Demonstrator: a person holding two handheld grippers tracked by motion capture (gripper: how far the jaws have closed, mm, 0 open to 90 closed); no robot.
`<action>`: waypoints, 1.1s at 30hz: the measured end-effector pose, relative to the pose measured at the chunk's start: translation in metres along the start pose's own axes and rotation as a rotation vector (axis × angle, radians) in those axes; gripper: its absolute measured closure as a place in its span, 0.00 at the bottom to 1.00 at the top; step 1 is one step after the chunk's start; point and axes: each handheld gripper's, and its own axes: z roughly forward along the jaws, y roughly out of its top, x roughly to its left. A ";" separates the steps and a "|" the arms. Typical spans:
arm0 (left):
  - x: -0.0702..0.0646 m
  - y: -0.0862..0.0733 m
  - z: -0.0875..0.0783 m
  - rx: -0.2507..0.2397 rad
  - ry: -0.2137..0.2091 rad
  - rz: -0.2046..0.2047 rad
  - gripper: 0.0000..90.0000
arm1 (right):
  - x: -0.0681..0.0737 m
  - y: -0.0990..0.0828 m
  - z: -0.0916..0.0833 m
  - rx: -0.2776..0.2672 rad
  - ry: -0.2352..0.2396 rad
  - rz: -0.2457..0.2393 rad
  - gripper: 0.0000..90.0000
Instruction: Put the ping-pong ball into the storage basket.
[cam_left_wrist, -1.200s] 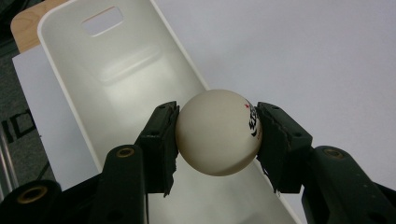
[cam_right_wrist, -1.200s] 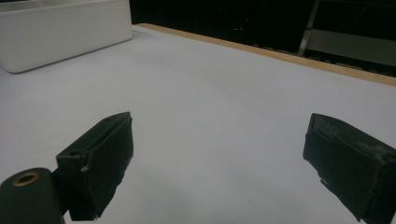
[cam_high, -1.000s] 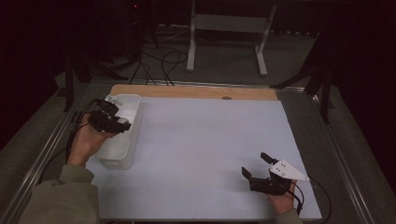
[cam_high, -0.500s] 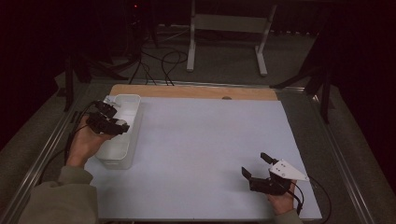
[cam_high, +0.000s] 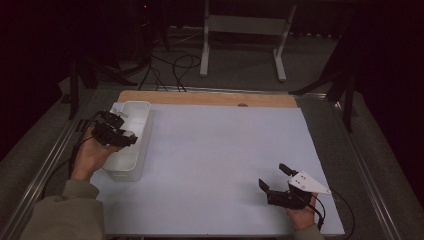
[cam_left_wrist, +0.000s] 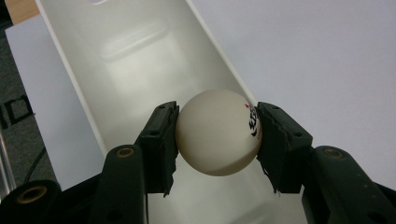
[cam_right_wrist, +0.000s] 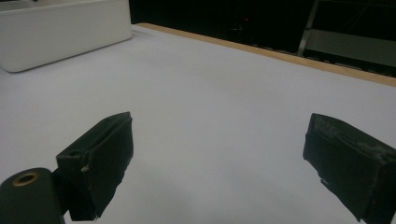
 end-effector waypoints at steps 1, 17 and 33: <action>0.000 0.000 0.000 0.001 0.000 -0.001 0.57 | 0.000 0.000 0.000 0.000 0.000 0.000 0.09; 0.003 -0.006 0.002 0.001 0.041 -0.033 0.54 | 0.000 0.000 0.000 0.000 -0.002 0.000 0.09; -0.002 -0.005 0.003 0.008 0.070 -0.031 0.00 | 0.000 0.000 0.000 0.000 -0.001 -0.001 0.09</action>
